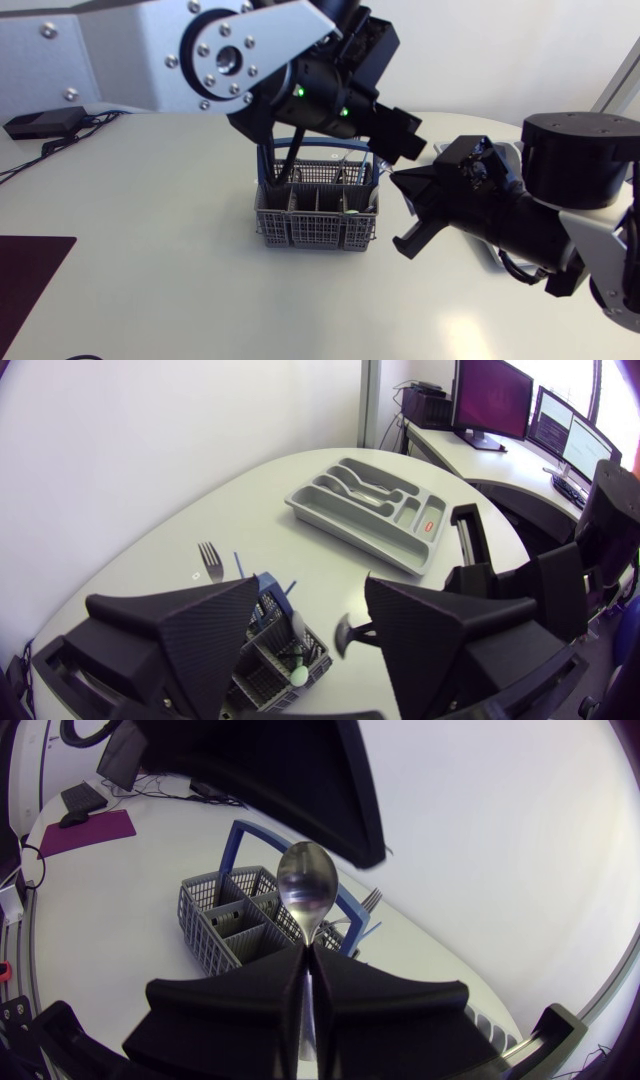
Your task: Sort the cutlery from the basket into the organizer compartments.
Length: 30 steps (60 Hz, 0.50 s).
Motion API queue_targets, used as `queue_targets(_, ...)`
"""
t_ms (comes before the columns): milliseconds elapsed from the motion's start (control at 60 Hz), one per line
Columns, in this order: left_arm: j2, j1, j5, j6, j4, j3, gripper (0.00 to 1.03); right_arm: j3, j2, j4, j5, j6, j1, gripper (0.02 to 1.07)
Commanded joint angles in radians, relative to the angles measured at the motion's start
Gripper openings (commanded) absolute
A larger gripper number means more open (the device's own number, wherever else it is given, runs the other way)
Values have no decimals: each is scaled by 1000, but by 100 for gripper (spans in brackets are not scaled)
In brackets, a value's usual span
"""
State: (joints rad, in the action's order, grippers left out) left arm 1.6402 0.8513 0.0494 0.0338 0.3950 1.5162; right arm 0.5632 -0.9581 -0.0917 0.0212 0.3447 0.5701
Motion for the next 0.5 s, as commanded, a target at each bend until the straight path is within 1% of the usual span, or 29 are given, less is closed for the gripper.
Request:
queue_targets(0,-71,-43,-3,6,-36,27,98,4,33,30,-37,16,-44,8)
queue_targets(33,-82,-51,-3,9,-45,25,98,1,42,44,-63,16,-64,8)
queue_targets(133,-117,-104,-2,18,-68,35,98,-9,67,79,-121,36,-128,8)
queue_targets(267,-134,-159,1,52,-65,47,98,-6,85,129,-270,62,-271,8)
queue_targets(367,-140,-169,1,110,-41,47,97,0,88,168,-366,114,-378,8)
queue_targets(467,-137,-163,1,202,-16,18,96,14,67,210,-469,175,-490,8)
queue_targets(483,-134,-156,1,239,-10,2,95,20,58,222,-503,197,-526,8)
